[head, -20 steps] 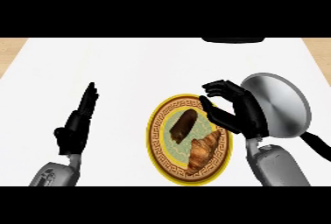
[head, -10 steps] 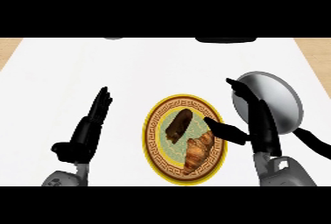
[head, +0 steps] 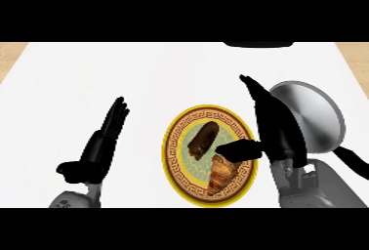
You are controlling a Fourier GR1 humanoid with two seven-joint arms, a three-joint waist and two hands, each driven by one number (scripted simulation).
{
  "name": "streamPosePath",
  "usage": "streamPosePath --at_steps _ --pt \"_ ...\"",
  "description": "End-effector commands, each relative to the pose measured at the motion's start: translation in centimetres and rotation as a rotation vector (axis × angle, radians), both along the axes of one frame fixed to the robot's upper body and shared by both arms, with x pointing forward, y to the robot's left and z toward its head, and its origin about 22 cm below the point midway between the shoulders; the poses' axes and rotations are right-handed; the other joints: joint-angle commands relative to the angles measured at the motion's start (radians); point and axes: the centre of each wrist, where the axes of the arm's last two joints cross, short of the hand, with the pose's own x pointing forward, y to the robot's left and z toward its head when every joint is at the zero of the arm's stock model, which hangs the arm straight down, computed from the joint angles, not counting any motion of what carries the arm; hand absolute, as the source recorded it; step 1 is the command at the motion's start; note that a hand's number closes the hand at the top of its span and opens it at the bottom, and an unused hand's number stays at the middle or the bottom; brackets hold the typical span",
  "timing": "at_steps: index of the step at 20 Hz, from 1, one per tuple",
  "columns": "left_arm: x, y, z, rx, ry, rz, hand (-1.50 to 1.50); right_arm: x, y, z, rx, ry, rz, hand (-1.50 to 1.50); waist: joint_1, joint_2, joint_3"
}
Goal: Pick the sweet potato from the plate and place it in the pan
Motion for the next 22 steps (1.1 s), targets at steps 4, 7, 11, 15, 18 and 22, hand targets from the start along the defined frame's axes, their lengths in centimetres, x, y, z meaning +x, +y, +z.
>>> streamPosePath --at_steps 4,7,11,15,18,22 --pt "0.1 -0.2 1.1 0.001 -0.004 -0.022 0.0 2.9 3.0 -0.6 -0.209 0.332 0.025 -1.5 0.018 0.004 0.001" --pt "0.0 1.5 1.1 0.01 0.0 -0.028 0.0 4.5 3.4 -1.6 -0.286 0.443 0.06 -1.5 0.026 0.007 0.0" --pt "-0.8 -1.0 0.4 0.003 0.003 -0.027 0.0 4.3 6.3 -4.9 -0.357 0.555 0.119 -1.5 0.02 0.005 0.002" --pt "-0.6 0.1 -0.7 -0.008 0.024 -0.01 0.0 4.4 8.1 -5.7 -0.44 0.623 0.121 -1.5 0.007 0.003 0.001" --pt "-0.3 0.4 1.4 0.007 -0.013 -0.003 0.0 5.6 7.5 -5.7 -0.427 0.64 0.111 -1.5 0.003 0.001 0.002" --pt "-0.4 -1.1 0.0 -0.01 0.002 -0.004 0.0 6.0 9.3 -5.2 -0.419 0.667 0.114 -1.5 -0.001 0.002 0.002"
